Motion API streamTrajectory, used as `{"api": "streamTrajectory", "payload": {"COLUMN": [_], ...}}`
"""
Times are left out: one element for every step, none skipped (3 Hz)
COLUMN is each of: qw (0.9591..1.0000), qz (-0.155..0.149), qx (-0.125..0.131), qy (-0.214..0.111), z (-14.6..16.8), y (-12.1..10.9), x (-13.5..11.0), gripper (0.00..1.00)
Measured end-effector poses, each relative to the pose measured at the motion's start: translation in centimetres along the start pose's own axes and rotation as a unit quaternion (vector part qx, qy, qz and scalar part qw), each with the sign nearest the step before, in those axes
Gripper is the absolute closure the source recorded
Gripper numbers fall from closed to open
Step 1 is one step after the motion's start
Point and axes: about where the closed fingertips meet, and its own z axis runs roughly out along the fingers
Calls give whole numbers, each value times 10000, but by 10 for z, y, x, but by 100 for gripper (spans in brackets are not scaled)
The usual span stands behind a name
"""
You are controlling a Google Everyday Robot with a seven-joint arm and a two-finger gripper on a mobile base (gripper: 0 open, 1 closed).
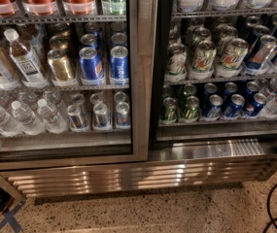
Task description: Open right fridge door
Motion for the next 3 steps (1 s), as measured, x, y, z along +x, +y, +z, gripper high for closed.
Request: {"api": "streamTrajectory", "payload": {"qw": [9999, 9994, 9994], "qz": [-87, -290, -290], "qx": [-27, 69, 69], "qy": [-110, -156, -156], "z": [2, 9, 9], "y": [0, -3, -3], "x": [-4, -4, -4], "gripper": [0, 0, 0]}}
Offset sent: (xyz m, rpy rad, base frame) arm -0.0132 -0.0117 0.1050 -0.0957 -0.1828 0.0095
